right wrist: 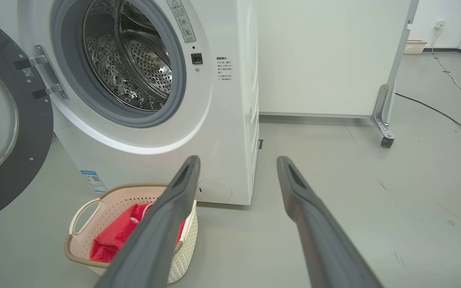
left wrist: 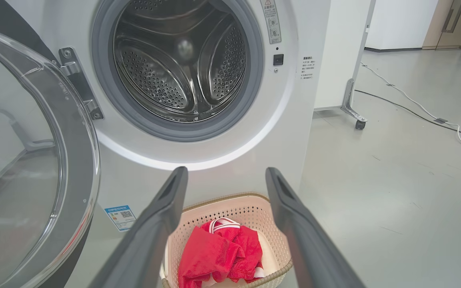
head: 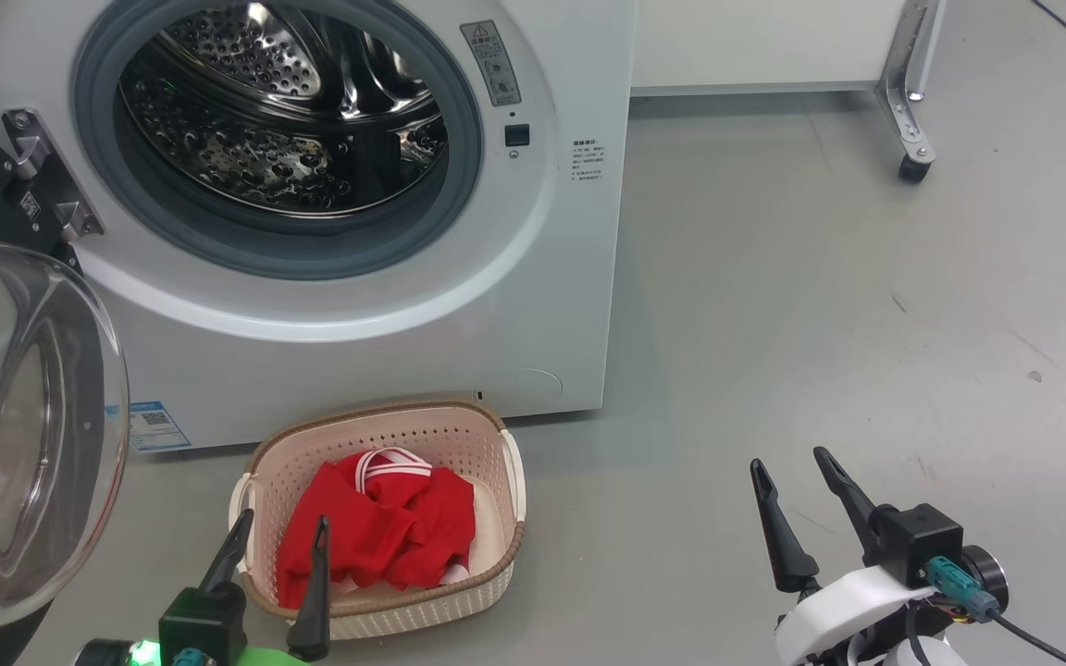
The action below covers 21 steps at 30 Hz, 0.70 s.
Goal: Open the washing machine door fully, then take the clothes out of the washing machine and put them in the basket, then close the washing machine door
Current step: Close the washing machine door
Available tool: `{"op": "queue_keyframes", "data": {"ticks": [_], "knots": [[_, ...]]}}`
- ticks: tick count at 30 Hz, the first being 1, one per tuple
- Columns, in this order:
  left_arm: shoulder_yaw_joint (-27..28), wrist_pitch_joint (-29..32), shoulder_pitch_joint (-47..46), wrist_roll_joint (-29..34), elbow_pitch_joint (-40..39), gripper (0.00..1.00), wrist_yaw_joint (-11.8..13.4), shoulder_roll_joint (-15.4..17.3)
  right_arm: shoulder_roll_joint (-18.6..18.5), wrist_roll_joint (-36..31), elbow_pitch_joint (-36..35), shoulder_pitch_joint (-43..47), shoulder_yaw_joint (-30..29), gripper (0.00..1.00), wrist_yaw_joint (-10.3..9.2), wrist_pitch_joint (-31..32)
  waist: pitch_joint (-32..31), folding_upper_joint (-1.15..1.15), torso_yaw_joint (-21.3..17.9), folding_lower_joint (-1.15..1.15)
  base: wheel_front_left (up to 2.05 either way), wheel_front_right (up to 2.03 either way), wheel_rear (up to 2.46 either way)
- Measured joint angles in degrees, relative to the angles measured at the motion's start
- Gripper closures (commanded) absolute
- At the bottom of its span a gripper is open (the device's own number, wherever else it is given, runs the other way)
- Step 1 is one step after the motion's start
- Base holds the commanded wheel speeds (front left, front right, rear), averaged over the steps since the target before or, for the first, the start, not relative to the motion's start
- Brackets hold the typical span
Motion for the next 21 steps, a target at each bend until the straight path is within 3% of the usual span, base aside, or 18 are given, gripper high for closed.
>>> {"op": "queue_keyframes", "data": {"ticks": [21], "knots": [[0.27, 0.52, 0.13, 0.02, -1.56, 0.00, 0.35, 0.07, 0.05, 0.00, -0.01, 0.00, -0.19, 0.00, 0.00, 0.00, 0.30, 0.00, 0.38, 0.00, -0.26, 0.26, 0.00]]}}
